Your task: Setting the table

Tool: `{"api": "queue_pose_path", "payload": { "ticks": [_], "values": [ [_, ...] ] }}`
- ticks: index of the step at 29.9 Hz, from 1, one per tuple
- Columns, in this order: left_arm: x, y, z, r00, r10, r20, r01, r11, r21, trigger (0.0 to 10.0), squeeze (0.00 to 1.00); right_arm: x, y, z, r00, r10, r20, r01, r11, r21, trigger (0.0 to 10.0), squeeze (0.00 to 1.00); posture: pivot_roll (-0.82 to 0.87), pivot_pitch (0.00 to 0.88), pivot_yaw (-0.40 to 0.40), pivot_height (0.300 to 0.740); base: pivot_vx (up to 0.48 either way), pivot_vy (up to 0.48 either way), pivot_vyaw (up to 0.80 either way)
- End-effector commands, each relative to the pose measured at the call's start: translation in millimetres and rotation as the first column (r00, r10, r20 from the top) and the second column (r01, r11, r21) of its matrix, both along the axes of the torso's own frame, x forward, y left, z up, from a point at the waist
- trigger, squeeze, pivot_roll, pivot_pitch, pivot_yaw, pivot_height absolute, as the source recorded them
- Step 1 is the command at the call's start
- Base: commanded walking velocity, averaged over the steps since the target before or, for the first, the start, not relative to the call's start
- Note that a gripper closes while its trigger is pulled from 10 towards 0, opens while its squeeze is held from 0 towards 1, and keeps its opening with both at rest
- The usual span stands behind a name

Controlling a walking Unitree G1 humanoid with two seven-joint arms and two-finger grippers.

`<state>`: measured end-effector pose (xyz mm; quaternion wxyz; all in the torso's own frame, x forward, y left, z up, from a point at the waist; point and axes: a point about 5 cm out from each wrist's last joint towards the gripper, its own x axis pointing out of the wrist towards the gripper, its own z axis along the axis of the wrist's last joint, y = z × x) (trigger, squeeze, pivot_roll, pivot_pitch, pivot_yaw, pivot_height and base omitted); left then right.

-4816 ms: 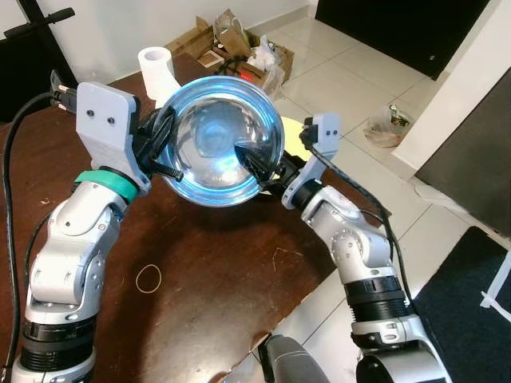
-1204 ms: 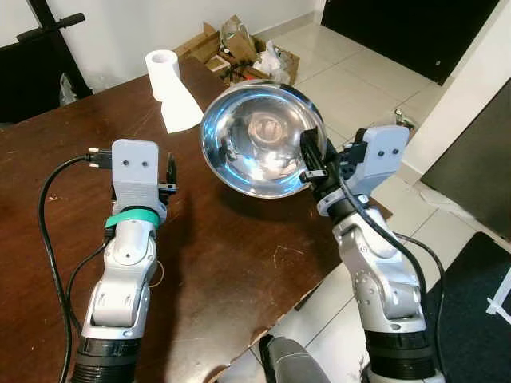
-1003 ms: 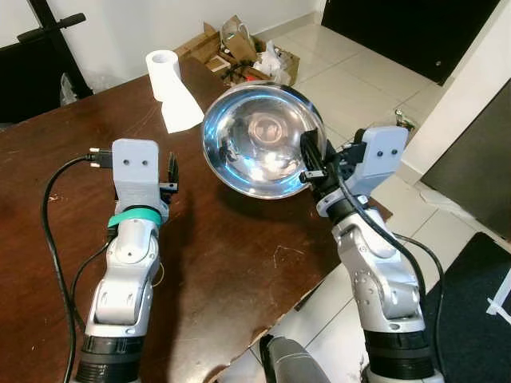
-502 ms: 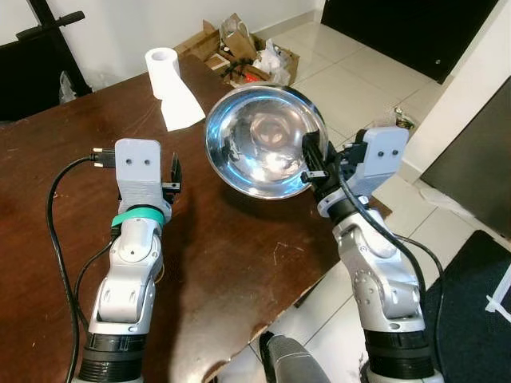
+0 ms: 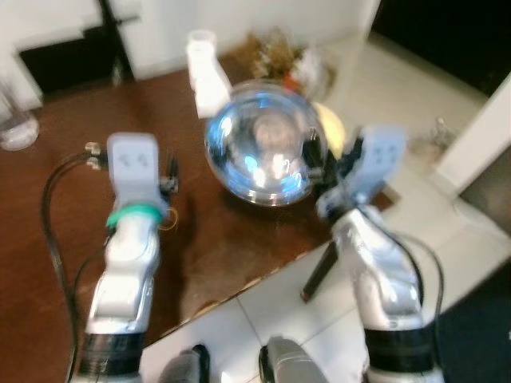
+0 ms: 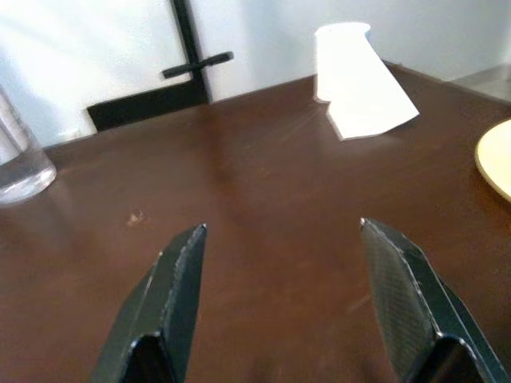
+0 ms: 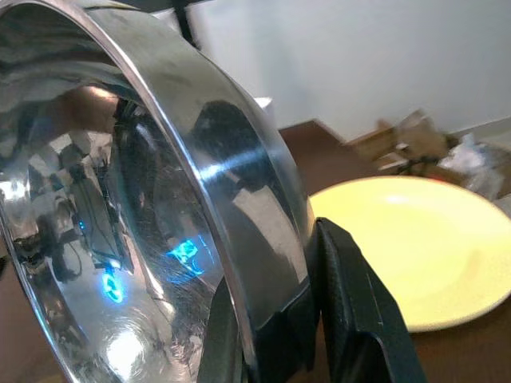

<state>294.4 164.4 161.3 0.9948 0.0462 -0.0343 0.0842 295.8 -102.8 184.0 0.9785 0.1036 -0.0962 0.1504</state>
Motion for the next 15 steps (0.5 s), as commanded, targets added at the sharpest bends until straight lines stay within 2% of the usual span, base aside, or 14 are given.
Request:
{"api": "queue_pose_path", "payload": {
  "ticks": [1, 15],
  "values": [
    [1.1, -2.8, -1.1, 1.0, -0.013, -0.01, 0.013, 1.0, 0.002, 10.0, 0.0, -1.2, -4.0, 1.2, 1.0, -0.02, 0.009, 0.02, 1.0, 0.007, 10.0, 0.0, -0.18, 0.0, 0.018, 0.74, -0.386, 0.0, 0.0],
    [3.9, -2.8, -0.7, 1.0, -0.017, -0.009, 0.017, 1.0, 0.002, 10.0, 0.0, -0.7, -4.1, 1.4, 1.0, -0.019, 0.011, 0.019, 1.0, 0.009, 10.0, 0.0, -0.18, 0.0, 0.023, 0.74, -0.377, 0.0, 0.0]
  ]
}}
